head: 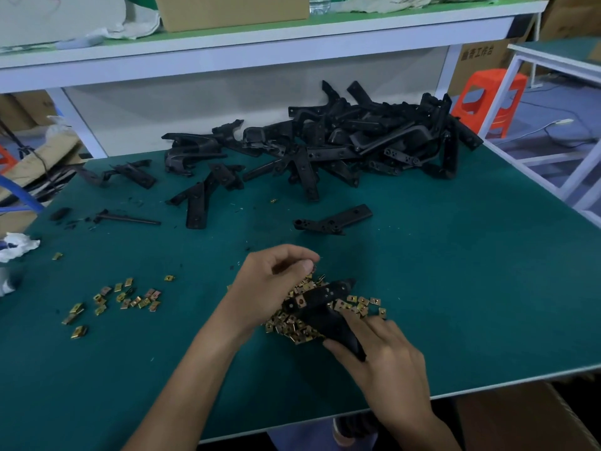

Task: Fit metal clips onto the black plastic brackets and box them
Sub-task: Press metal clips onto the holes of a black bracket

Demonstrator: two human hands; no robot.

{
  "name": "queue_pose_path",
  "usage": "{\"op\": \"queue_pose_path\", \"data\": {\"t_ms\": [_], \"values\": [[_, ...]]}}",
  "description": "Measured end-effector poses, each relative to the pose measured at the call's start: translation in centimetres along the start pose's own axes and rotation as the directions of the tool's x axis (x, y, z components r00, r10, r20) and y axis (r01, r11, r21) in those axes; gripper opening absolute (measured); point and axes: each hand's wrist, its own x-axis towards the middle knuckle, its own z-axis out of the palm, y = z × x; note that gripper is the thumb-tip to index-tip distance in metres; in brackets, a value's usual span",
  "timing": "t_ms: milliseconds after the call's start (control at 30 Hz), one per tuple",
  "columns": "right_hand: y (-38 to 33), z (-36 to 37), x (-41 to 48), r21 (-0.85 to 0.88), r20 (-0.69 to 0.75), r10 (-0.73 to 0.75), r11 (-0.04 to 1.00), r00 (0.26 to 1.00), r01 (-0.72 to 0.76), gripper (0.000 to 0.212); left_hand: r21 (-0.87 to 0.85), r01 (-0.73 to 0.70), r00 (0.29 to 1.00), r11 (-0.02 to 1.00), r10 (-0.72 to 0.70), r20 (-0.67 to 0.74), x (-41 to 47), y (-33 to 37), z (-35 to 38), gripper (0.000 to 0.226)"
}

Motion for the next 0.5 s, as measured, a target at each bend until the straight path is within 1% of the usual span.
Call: {"op": "queue_pose_path", "data": {"t_ms": [167, 267, 367, 500], "values": [[-0.03, -0.02, 0.03, -0.021, -0.003, -0.008, 1.000, 1.000, 0.008, 0.047, 0.088, 0.031, 0.998, 0.996, -0.036, 0.047, -0.32, -0.35, 0.75, 0.017], [0.15, 0.13, -0.06, -0.031, -0.001, -0.013, 0.999, 1.000, 0.013, 0.048, 0.120, 0.043, 0.998, 0.992, -0.049, 0.042, -0.36, -0.53, 0.91, 0.015], [0.34, 0.34, -0.11, -0.039, -0.015, -0.028, 0.999, 0.999, 0.027, 0.045, 0.135, 0.037, 0.999, 0.990, -0.042, 0.030, -0.27, -0.61, 0.89, 0.012], [0.45, 0.53, -0.10, -0.058, -0.009, -0.033, 0.998, 0.999, 0.033, 0.044, 0.131, 0.024, 0.998, 0.991, -0.030, 0.047, -0.46, -0.64, 1.08, 0.012]]}}
